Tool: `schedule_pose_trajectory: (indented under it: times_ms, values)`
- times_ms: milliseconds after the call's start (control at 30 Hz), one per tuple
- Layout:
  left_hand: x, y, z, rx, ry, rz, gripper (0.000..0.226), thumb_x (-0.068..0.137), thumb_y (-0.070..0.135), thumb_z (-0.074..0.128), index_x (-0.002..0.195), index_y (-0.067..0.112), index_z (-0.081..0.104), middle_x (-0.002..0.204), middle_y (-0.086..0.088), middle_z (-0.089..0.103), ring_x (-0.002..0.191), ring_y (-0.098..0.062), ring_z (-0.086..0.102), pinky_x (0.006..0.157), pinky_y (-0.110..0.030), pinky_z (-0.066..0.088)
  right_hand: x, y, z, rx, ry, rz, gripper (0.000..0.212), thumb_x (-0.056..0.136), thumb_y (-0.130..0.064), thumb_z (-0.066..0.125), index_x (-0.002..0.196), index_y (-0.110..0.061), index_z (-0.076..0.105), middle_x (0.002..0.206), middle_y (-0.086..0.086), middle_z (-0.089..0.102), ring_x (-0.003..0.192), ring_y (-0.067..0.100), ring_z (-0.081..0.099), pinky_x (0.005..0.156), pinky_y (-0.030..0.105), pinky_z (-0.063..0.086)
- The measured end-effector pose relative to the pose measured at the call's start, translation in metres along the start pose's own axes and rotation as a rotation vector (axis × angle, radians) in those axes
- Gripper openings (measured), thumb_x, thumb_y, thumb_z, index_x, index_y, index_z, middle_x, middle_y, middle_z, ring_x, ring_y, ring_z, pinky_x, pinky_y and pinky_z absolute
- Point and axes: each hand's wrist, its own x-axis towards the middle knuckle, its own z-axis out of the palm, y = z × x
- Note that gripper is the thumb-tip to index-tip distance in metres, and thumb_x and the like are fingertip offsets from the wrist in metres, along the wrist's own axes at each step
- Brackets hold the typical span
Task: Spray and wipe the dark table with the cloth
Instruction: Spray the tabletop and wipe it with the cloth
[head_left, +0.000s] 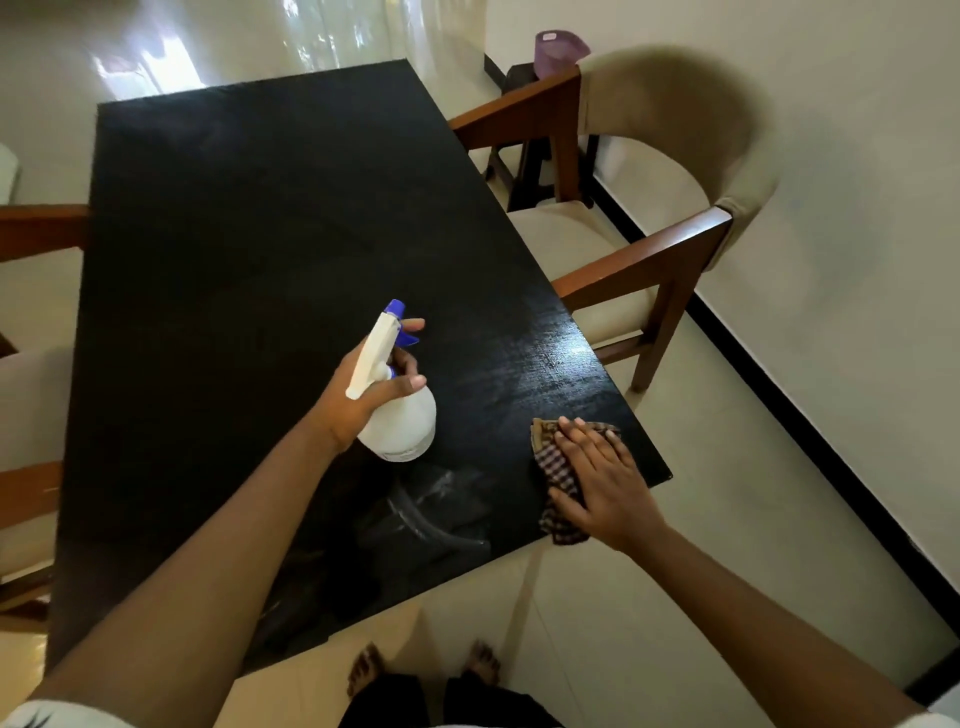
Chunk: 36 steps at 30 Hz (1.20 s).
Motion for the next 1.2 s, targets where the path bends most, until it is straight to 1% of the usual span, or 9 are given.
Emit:
schedule_pose_trajectory:
  times_ms: [133, 267, 400, 500, 633, 733, 967, 1100, 1200]
  values:
    - [-0.009, 0.008, -0.005, 0.028, -0.010, -0.020, 0.048, 0.079, 0.016, 0.062, 0.125, 0.029, 0.055, 0.077, 0.003, 0.057, 0.078, -0.008, 0.057, 0.080, -0.021, 0.046, 0.003, -0.042, 0.010, 0.069, 0.036, 0.012, 0.073, 0.088, -0.055, 0.038, 0.149, -0.015, 0.026, 0.157, 0.004, 0.021, 0.146, 0.018, 0.013, 0.118, 0.040, 0.004]
    - [-0.028, 0.019, -0.011, 0.011, 0.232, -0.099, 0.046, 0.078, 0.002, 0.055, 0.117, 0.027, 0.062, 0.076, -0.003, 0.054, 0.076, -0.015, 0.054, 0.080, -0.028, 0.045, 0.007, -0.099, 0.025, 0.059, -0.007, -0.130, 0.075, 0.089, -0.058, 0.040, 0.151, -0.021, 0.019, 0.157, 0.000, 0.019, 0.146, 0.017, 0.012, 0.117, 0.039, 0.004]
    - [-0.075, 0.034, -0.025, -0.028, 0.413, -0.152, 0.044, 0.083, -0.004, 0.054, 0.119, 0.020, 0.062, 0.087, 0.000, 0.060, 0.073, -0.010, 0.055, 0.068, -0.021, 0.048, 0.007, -0.078, 0.025, -0.002, -0.032, -0.217, 0.072, 0.090, -0.057, 0.038, 0.151, -0.022, 0.021, 0.158, -0.003, 0.016, 0.147, 0.015, 0.011, 0.117, 0.038, 0.006]
    - [-0.123, 0.034, -0.033, -0.067, 0.392, -0.224, 0.038, 0.082, 0.002, 0.059, 0.115, 0.020, 0.060, 0.105, 0.000, 0.065, 0.080, -0.018, 0.060, 0.060, -0.017, 0.052, 0.006, -0.049, 0.016, 0.019, 0.002, -0.102, 0.070, 0.090, -0.054, 0.036, 0.151, -0.021, 0.023, 0.157, -0.003, 0.017, 0.147, 0.016, 0.013, 0.117, 0.040, 0.008]
    - [-0.180, 0.026, -0.036, -0.090, 0.303, -0.385, 0.046, 0.062, 0.027, 0.064, 0.108, 0.027, 0.067, 0.097, -0.009, 0.069, 0.083, -0.032, 0.064, 0.069, -0.038, 0.051, 0.006, -0.058, 0.012, 0.040, 0.022, 0.044, 0.070, 0.089, -0.052, 0.032, 0.149, -0.016, 0.027, 0.156, 0.003, 0.026, 0.145, 0.017, 0.012, 0.117, 0.039, 0.004]
    - [-0.208, 0.023, -0.029, -0.087, 0.305, -0.467, 0.053, 0.049, 0.041, 0.061, 0.100, 0.029, 0.069, 0.099, -0.006, 0.070, 0.079, -0.032, 0.067, 0.074, -0.047, 0.050, 0.008, -0.097, 0.017, 0.054, -0.001, 0.011, 0.071, 0.088, -0.050, 0.036, 0.148, -0.014, 0.029, 0.155, 0.005, 0.029, 0.145, 0.019, 0.015, 0.116, 0.041, 0.008]
    - [-0.222, 0.016, -0.010, -0.074, 0.326, -0.516, 0.025, 0.072, 0.020, 0.063, 0.086, 0.040, 0.068, 0.090, -0.007, 0.069, 0.062, -0.028, 0.067, 0.066, -0.039, 0.052, 0.012, -0.112, 0.020, -0.010, -0.061, -0.267, 0.069, 0.089, -0.051, 0.041, 0.149, -0.018, 0.030, 0.155, -0.003, 0.019, 0.145, 0.017, 0.021, 0.117, 0.036, 0.004]
    - [-0.221, 0.006, 0.004, -0.009, 0.279, -0.541, 0.034, 0.078, 0.015, 0.061, 0.086, 0.049, 0.064, 0.085, -0.006, 0.067, 0.053, -0.023, 0.061, 0.058, -0.034, 0.053, 0.002, -0.069, 0.013, 0.033, 0.005, -0.056, 0.070, 0.089, -0.050, 0.035, 0.150, -0.017, 0.027, 0.156, -0.002, 0.018, 0.146, 0.015, 0.011, 0.118, 0.035, 0.001]
    - [-0.225, 0.000, 0.013, 0.031, 0.267, -0.578, 0.033, 0.077, 0.011, 0.057, 0.087, 0.041, 0.066, 0.084, 0.001, 0.069, 0.050, -0.022, 0.061, 0.057, -0.036, 0.052, 0.001, -0.063, 0.009, 0.045, -0.024, -0.024, 0.072, 0.088, -0.054, 0.029, 0.151, -0.018, 0.023, 0.157, -0.004, 0.013, 0.146, 0.012, 0.003, 0.118, 0.032, -0.007]
